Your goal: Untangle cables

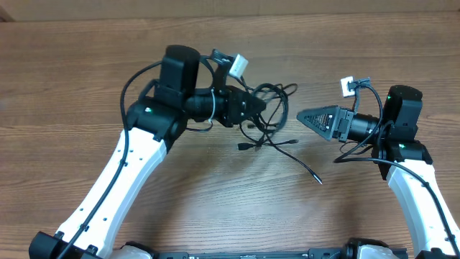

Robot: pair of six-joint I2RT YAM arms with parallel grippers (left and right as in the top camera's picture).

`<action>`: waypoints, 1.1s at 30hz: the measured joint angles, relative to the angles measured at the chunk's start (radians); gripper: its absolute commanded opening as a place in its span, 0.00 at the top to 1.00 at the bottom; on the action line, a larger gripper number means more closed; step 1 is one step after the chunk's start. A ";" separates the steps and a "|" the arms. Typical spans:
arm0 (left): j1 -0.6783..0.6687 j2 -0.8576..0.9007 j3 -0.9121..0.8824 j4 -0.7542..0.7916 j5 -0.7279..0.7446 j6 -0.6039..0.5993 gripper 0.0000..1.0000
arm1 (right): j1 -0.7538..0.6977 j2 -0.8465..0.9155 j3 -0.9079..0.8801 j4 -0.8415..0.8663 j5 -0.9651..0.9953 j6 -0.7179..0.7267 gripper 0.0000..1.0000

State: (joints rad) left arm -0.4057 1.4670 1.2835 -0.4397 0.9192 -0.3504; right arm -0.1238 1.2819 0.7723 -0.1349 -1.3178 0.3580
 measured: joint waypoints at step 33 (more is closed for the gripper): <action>-0.112 0.000 0.000 0.096 -0.057 -0.058 0.96 | -0.001 0.000 0.000 0.056 -0.148 0.010 0.21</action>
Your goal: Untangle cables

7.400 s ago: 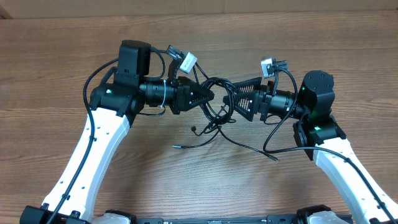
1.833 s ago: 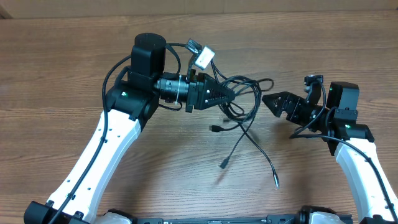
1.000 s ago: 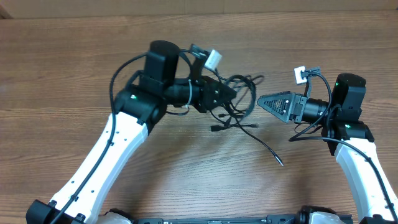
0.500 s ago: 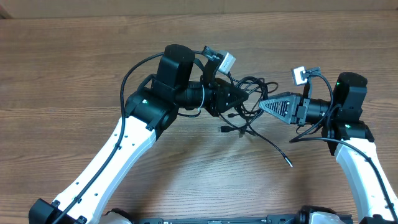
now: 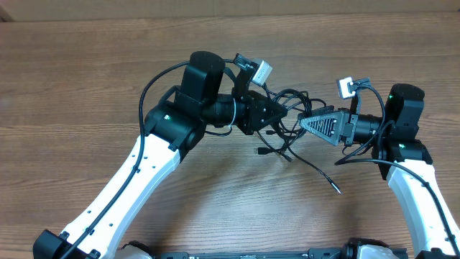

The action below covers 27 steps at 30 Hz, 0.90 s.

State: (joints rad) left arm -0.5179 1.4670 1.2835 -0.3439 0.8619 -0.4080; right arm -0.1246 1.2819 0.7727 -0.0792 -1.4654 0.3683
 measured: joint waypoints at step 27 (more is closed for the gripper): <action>0.079 -0.001 0.000 -0.108 0.178 0.225 0.96 | -0.045 0.000 0.000 -0.051 0.079 -0.071 0.25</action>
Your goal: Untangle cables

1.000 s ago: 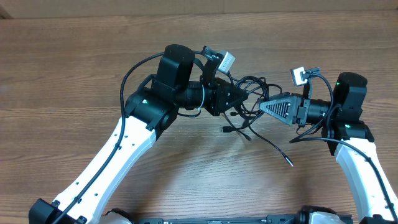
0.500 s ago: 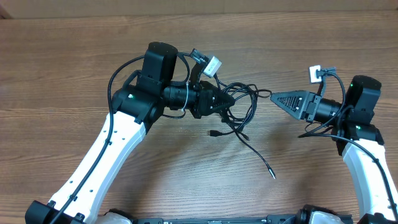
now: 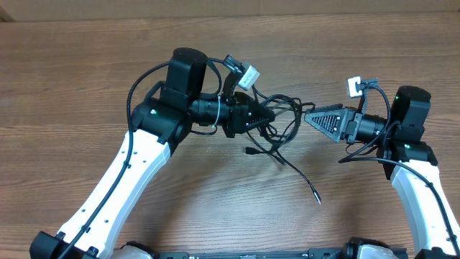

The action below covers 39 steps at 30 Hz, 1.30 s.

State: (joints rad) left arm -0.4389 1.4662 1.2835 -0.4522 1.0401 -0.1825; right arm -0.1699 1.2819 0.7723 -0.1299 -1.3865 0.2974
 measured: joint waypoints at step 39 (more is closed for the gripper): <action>-0.109 0.000 0.000 0.087 0.027 -0.021 0.96 | 0.009 0.000 0.000 -0.019 0.090 -0.010 0.24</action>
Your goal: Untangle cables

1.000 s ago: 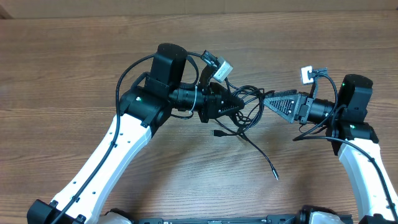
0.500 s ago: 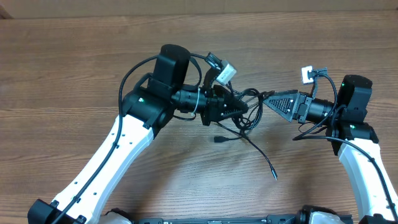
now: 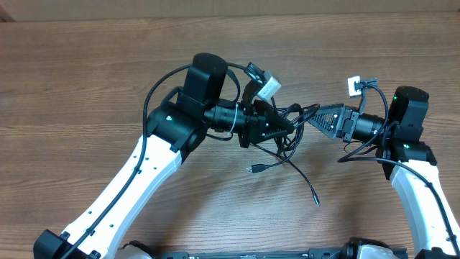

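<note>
A tangle of thin black cables (image 3: 290,146) hangs between my two grippers at mid table. My left gripper (image 3: 280,127) points right and is shut on the left side of the bundle. Coming in from the right, my right gripper (image 3: 308,117) has its fingers together in a point, shut on a strand at the tangle's upper right edge. Two loose ends trail toward the front: a small flat plug (image 3: 255,170) and a long lead ending in a thin jack (image 3: 315,201). The exact pinch points are hidden by the fingers.
The wooden table (image 3: 79,86) bears nothing else. Both white arms reach in from the front edge, the left one (image 3: 136,180) crossing diagonally, the right one (image 3: 420,187) along the right side. Each wrist's own lead loops beside its camera.
My left gripper has moved right with the bundle, closing the gap to the right gripper. The flat plug now lies lower and apart from the tangle. The right arm has barely moved.
First my left gripper held the tangle at centre left while the right one was shut and apart from it. Then the left brought the bundle to the right fingertips. Then the two were apart with a strand stretched between them, and now they are close again.
</note>
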Robot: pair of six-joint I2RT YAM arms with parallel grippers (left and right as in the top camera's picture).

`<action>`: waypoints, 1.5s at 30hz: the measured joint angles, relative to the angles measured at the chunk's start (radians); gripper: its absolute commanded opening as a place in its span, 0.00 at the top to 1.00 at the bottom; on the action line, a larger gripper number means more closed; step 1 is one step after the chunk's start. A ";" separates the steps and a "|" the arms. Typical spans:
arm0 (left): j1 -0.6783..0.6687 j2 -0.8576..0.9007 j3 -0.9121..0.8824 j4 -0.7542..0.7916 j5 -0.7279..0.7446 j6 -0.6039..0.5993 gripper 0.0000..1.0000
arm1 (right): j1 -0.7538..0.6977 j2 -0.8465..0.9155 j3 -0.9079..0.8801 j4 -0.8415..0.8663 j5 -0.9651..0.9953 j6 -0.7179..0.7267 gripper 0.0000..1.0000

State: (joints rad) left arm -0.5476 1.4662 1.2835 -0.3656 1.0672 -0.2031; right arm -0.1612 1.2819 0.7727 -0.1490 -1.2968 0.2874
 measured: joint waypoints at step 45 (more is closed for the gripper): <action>-0.095 0.000 0.000 -0.009 -0.209 -0.086 0.96 | 0.040 0.002 -0.002 0.158 0.081 0.050 0.24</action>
State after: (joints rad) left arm -0.6422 1.4658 1.2835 -0.3748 0.8585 -0.2890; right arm -0.1215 1.2842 0.7712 0.0093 -1.2156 0.3370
